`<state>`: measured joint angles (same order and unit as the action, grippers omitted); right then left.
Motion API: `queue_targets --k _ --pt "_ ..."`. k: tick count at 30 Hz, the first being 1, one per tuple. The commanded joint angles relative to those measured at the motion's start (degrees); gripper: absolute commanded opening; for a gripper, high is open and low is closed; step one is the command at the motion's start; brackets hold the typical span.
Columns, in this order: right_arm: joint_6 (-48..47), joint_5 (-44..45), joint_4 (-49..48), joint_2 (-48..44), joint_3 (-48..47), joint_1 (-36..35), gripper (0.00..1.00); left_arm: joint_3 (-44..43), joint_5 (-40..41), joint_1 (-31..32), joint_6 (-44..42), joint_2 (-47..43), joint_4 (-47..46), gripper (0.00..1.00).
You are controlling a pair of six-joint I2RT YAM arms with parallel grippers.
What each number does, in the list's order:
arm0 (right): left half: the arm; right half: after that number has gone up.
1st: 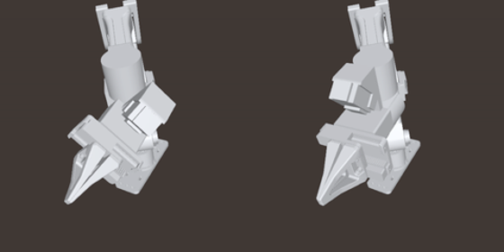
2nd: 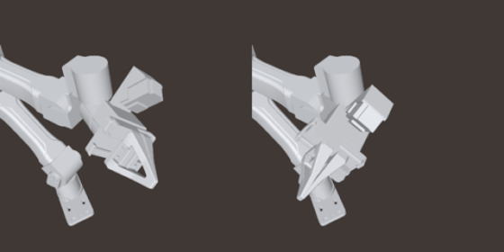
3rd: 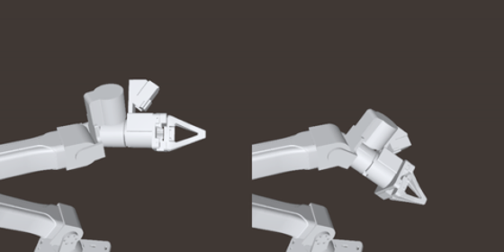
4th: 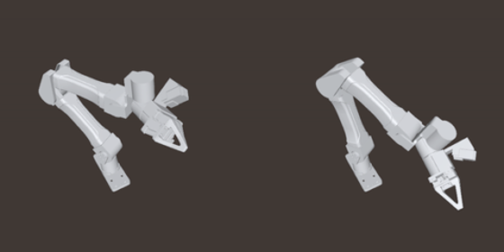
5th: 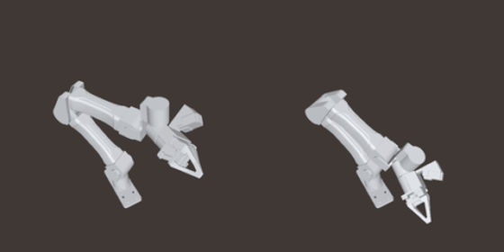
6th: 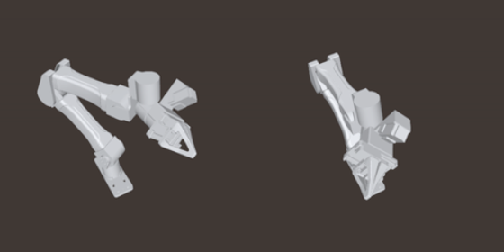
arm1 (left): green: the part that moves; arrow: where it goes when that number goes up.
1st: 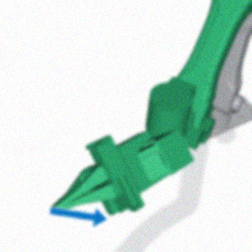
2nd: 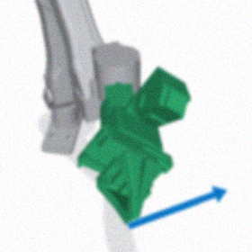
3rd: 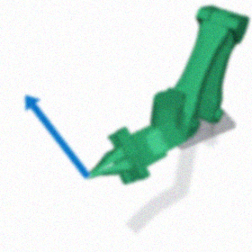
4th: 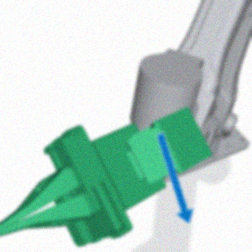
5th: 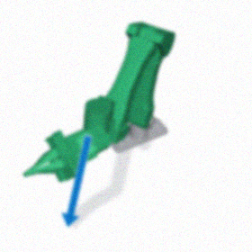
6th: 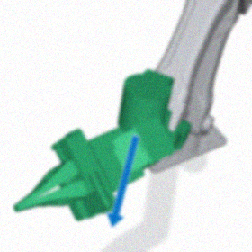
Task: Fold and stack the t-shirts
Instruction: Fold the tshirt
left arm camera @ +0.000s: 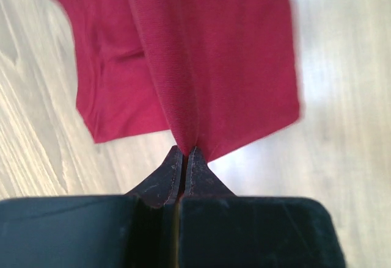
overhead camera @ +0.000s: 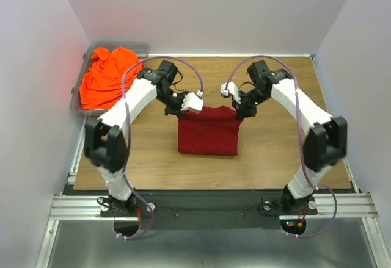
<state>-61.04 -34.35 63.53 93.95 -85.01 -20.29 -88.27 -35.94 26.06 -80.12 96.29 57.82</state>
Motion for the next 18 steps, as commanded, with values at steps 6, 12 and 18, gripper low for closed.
queue_targets --k 6,12,18 --pt "-4.8 -4.0 -1.3 29.5 -19.5 7.1 0.04 -24.7 -2.5 -8.1 -1.5 29.3 5.9 0.07" --pt "-2.0 -5.7 -2.1 39.1 -25.5 7.6 0.05 -32.6 -4.9 -8.5 1.9 40.5 6.1 0.15" --pt "0.5 -5.5 -2.9 38.7 -22.2 6.6 0.07 -18.0 -7.0 -5.5 3.6 31.9 6.1 0.15"
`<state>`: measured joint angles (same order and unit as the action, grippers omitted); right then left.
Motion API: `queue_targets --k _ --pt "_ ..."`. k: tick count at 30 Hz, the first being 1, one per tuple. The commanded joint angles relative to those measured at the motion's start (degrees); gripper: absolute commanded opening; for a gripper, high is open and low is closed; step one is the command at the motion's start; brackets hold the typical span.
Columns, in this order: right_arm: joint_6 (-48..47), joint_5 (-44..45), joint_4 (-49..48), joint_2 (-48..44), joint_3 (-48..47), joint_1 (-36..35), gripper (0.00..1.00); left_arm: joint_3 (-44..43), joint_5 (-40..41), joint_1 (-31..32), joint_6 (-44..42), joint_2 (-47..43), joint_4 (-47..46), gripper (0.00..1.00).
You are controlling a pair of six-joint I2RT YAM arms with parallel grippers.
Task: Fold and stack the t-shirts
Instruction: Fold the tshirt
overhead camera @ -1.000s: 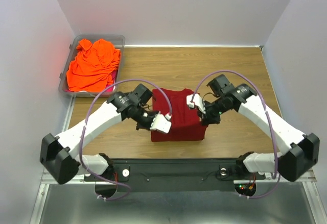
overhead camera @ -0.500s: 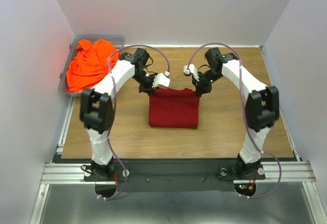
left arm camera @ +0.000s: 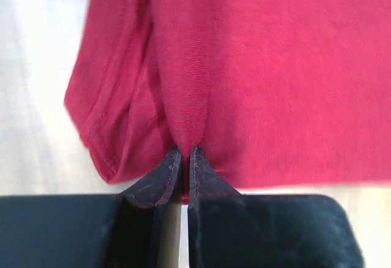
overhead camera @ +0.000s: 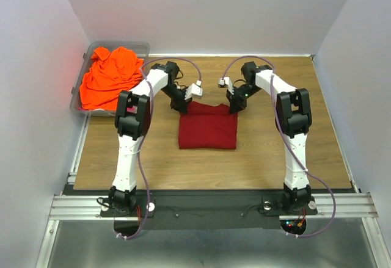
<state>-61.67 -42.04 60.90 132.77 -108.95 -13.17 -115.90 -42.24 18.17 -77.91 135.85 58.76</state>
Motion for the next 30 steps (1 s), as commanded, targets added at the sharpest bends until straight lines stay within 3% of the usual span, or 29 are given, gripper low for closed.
queue_targets --k 1,5,9,14,19,22,23,25,26,30 --pt "1.6 2.3 -0.5 -1.8 2.9 -0.7 0.07 12.4 -1.1 3.1 1.7 -11.4 5.1 0.15" --pt "4.1 1.4 -1.6 -8.5 10.1 -1.4 0.08 22.4 -3.6 4.3 5.4 -20.3 5.1 0.15" --pt "5.4 2.3 -1.2 -14.1 12.6 -1.4 0.07 19.9 -4.5 4.5 9.7 -24.8 5.2 0.14" --pt "5.7 3.3 -0.6 -16.1 9.3 -1.0 0.06 11.3 -3.0 4.5 13.5 -20.4 5.2 0.14" --pt "4.7 5.0 1.0 -9.3 2.3 -0.6 0.11 5.0 -2.4 4.4 14.6 -12.8 5.2 0.19" --pt "6.7 5.7 1.4 -4.0 -2.8 -0.6 0.39 4.0 -1.0 3.8 14.1 -8.1 4.6 0.29" --pt "8.4 5.8 1.4 -2.4 -4.1 -0.5 0.55 3.8 -0.7 2.6 14.9 -6.6 4.0 0.4" --pt "10.5 5.8 1.2 -1.8 -6.7 -0.2 0.76 1.2 -1.1 -0.3 17.3 -5.6 2.7 0.54" --pt "11.2 5.7 1.2 -1.8 -7.4 -0.2 0.77 1.2 -1.5 -0.3 18.1 -5.7 2.3 0.63" --pt "15.4 5.0 0.3 -4.3 -10.5 1.6 0.77 -2.3 -2.8 -5.5 23.2 -8.6 -1.6 0.65"
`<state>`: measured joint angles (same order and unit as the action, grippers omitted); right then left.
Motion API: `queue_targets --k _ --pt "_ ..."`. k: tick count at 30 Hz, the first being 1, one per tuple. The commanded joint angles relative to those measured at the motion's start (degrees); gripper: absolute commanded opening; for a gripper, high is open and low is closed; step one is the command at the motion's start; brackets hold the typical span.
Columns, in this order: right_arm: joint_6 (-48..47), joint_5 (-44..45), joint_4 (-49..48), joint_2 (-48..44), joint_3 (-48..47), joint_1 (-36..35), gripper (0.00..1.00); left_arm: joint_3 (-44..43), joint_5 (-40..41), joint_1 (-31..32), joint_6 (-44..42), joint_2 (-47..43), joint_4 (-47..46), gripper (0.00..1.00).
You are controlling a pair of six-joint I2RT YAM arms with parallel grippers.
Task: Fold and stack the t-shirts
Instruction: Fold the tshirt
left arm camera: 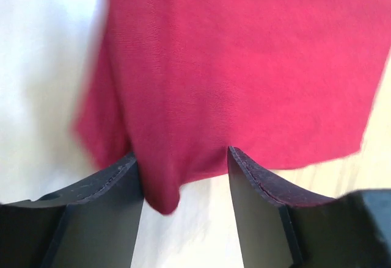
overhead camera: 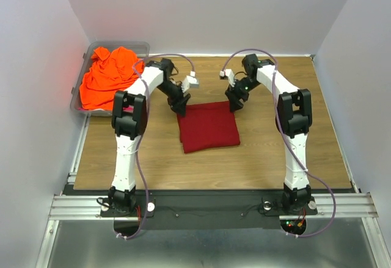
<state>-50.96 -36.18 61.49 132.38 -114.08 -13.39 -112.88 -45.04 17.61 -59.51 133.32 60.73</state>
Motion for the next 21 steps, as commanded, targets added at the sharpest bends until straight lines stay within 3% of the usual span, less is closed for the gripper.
queue_targets --k 1,7,11,14,19,21 --pt "5.9 -1.3 -0.7 -4.3 -6.8 2.4 0.77 -4.8 0.0 -5.4 5.8 -7.1 -6.0 0.65" --pt "13.7 -3.0 -3.7 -9.5 -4.8 3.5 0.73 7.0 -0.5 -5.9 13.7 -18.0 -16.5 0.63" --pt "21.7 -11.6 -6.5 -9.5 -1.6 3.2 0.48 14.2 -5.8 -5.0 21.9 -22.2 -20.2 0.5" --pt "27.4 -16.0 -7.8 -6.5 -1.4 2.9 0.38 17.0 -10.9 -4.0 28.7 -21.7 -24.5 0.45" --pt "35.7 -23.3 -15.2 -3.6 2.5 2.2 0.35 26.0 -14.3 -4.2 45.8 -20.1 -41.9 0.41" --pt "39.6 -24.3 -18.9 -0.5 2.8 2.2 0.35 27.0 -13.5 -4.2 50.3 -18.2 -44.6 0.4"
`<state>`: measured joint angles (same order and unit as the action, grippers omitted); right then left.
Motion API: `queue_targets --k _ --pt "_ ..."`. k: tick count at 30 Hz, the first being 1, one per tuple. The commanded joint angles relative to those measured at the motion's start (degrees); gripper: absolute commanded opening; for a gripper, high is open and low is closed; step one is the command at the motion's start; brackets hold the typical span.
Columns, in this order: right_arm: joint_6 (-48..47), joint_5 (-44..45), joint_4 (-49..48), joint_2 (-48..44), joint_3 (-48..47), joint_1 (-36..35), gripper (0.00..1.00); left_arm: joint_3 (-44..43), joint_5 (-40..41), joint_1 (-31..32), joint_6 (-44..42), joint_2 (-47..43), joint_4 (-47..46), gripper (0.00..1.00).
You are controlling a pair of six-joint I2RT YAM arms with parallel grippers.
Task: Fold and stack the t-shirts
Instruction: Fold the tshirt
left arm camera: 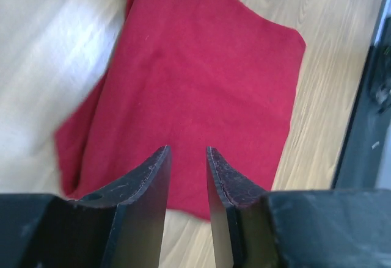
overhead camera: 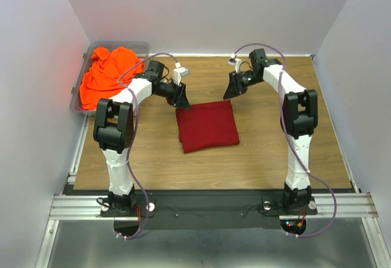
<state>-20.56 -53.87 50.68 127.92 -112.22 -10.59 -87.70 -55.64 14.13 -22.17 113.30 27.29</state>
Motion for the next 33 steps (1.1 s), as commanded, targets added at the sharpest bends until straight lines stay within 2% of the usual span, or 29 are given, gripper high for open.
queue_targets --k 1,5,10,13,15,19,20,23,24,27,33 --pt "10.0 -6.5 -9.0 5.4 1.0 -0.7 0.35 1.8 -1.9 -0.9 13.5 2.7 -12.2 0.4" --pt "12.3 -2.1 -13.1 11.3 -1.1 0.0 0.33 -0.7 1.7 -1.7 15.3 9.9 -12.6 0.4" --pt "14.8 4.3 -15.5 16.3 -4.1 2.2 0.33 -8.7 2.7 -2.4 16.1 17.7 -12.3 0.4" --pt "14.8 4.1 -15.4 15.5 -6.2 3.6 0.35 -15.3 1.8 -2.4 12.5 19.7 -6.8 0.4" --pt "14.6 3.4 -15.3 11.2 -6.8 4.1 0.37 -16.7 0.1 -2.4 10.7 16.1 -4.5 0.4" --pt "17.1 -4.9 -15.6 2.7 -2.8 3.8 0.45 -7.5 -6.6 -1.9 12.8 4.7 -9.2 0.43" --pt "19.5 -6.2 -15.8 1.3 -1.4 3.5 0.49 -5.3 -7.3 -1.6 15.7 0.9 -10.4 0.43" --pt "21.9 -9.5 -17.0 -3.0 7.1 1.5 0.51 3.7 -9.7 1.0 21.1 -3.1 -17.7 0.43" --pt "22.7 -10.2 -17.6 -3.7 9.3 0.1 0.51 6.2 -10.3 1.8 25.4 -4.6 -20.5 0.44" --pt "22.9 -11.4 -19.1 -3.9 15.8 -2.1 0.52 13.9 -10.0 4.9 33.6 -4.1 -32.2 0.45" --pt "25.6 -9.9 -22.8 3.0 17.6 -3.7 0.51 15.8 -6.2 6.1 45.6 3.9 -44.3 0.47"
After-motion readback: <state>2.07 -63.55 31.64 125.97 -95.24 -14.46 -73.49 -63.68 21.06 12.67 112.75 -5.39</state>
